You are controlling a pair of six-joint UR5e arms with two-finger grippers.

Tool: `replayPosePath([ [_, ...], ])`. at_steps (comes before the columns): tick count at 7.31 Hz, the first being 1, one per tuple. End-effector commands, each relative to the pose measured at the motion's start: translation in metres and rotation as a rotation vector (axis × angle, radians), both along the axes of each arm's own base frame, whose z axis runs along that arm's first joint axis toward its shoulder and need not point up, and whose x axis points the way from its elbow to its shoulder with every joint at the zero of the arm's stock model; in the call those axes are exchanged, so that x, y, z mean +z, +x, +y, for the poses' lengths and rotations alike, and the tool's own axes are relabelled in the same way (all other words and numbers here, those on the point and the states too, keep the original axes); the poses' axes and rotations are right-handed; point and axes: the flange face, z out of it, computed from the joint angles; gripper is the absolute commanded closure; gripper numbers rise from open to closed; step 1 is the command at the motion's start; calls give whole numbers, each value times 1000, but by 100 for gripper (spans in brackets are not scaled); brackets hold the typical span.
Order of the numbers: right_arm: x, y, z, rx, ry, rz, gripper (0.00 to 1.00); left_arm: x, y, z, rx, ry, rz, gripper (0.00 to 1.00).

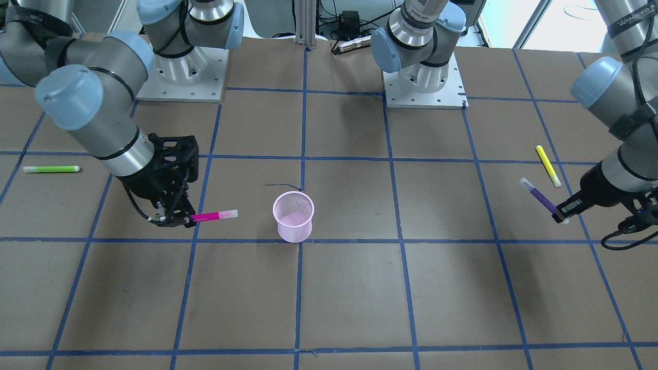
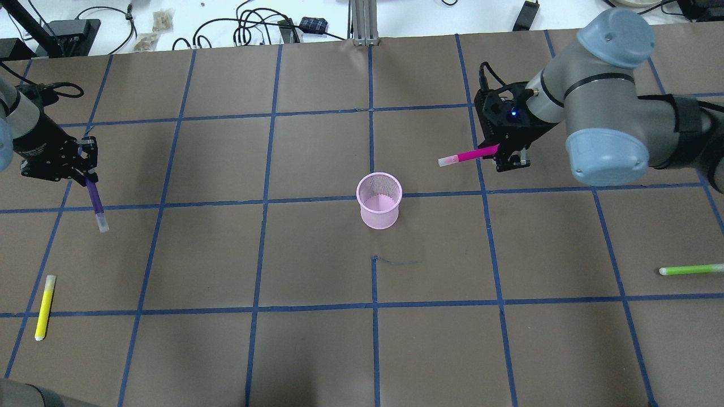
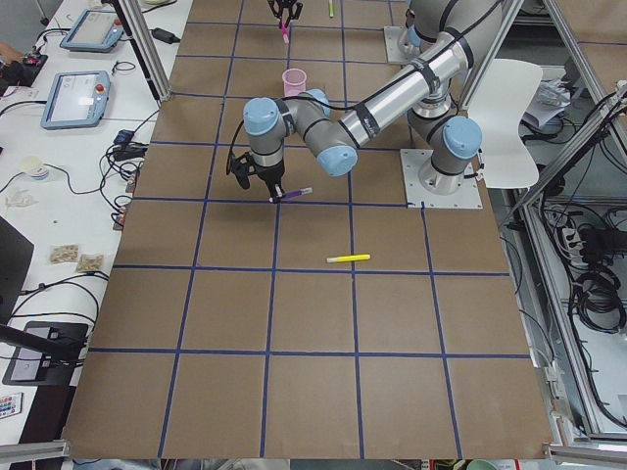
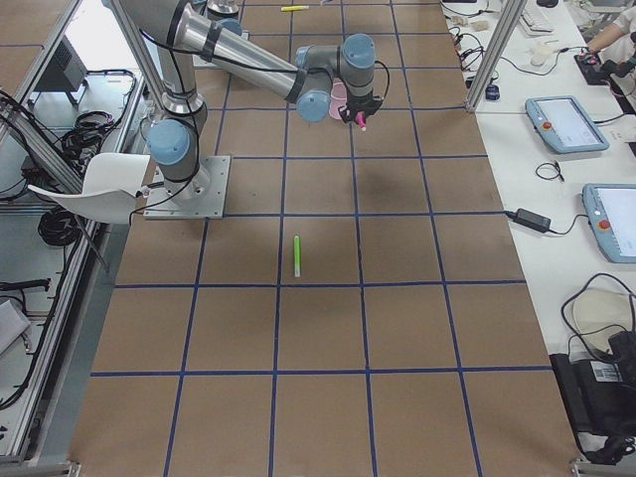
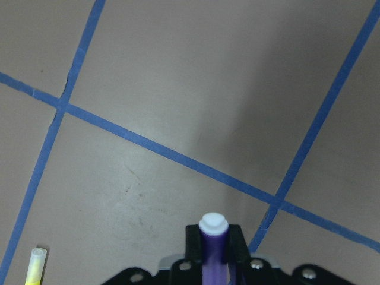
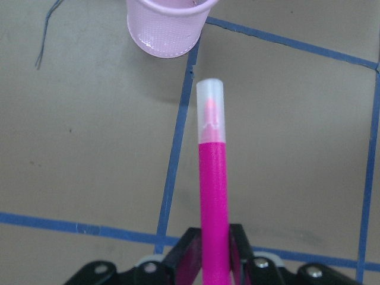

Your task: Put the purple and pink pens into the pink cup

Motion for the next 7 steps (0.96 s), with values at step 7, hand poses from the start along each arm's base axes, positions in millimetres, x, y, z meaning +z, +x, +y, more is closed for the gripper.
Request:
replayPosePath([
  [7,9,192,58,-100,-152,483,86,26,-44,-3,-61,-54,5,100],
])
